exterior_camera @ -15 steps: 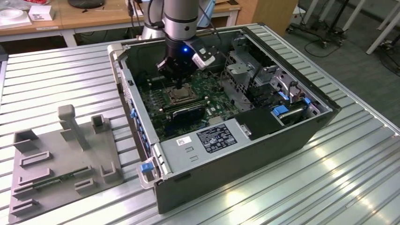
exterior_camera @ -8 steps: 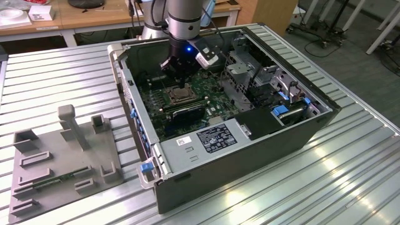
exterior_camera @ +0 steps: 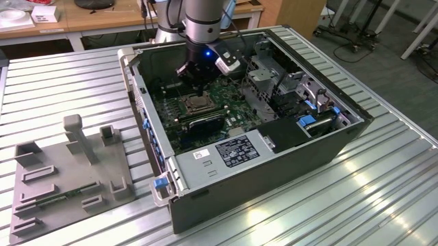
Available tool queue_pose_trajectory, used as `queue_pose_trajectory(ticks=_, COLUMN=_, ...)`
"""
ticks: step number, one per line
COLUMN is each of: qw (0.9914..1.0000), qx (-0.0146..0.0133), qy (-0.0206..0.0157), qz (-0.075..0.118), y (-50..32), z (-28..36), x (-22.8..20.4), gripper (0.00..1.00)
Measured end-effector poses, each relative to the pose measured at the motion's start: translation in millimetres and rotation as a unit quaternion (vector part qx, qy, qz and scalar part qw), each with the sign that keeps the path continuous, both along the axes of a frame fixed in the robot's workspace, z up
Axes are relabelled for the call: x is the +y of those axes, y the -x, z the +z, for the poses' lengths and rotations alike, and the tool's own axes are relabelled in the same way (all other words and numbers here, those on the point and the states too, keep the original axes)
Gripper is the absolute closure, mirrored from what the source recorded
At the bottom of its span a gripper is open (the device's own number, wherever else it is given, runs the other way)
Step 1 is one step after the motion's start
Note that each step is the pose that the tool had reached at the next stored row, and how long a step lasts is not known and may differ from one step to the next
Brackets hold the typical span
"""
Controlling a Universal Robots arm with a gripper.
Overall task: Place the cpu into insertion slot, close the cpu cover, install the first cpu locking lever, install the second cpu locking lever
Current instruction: 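Close the cpu cover, then install the first cpu locking lever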
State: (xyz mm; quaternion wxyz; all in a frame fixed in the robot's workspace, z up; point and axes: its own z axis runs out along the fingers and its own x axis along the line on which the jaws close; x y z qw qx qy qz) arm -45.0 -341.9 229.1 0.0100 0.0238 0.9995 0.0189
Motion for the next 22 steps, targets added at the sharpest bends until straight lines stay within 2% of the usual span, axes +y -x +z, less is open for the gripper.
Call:
queue_pose_trajectory(ticks=14, qw=1.0, qx=0.0, qy=0.0001, qz=0.0, y=-2.5, z=0.6, x=0.0, gripper=0.89)
queue_pose_trajectory(ticks=22, qw=1.0, qx=0.0, qy=0.0, qz=0.0, y=-2.5, z=9.9, x=0.0, gripper=0.89)
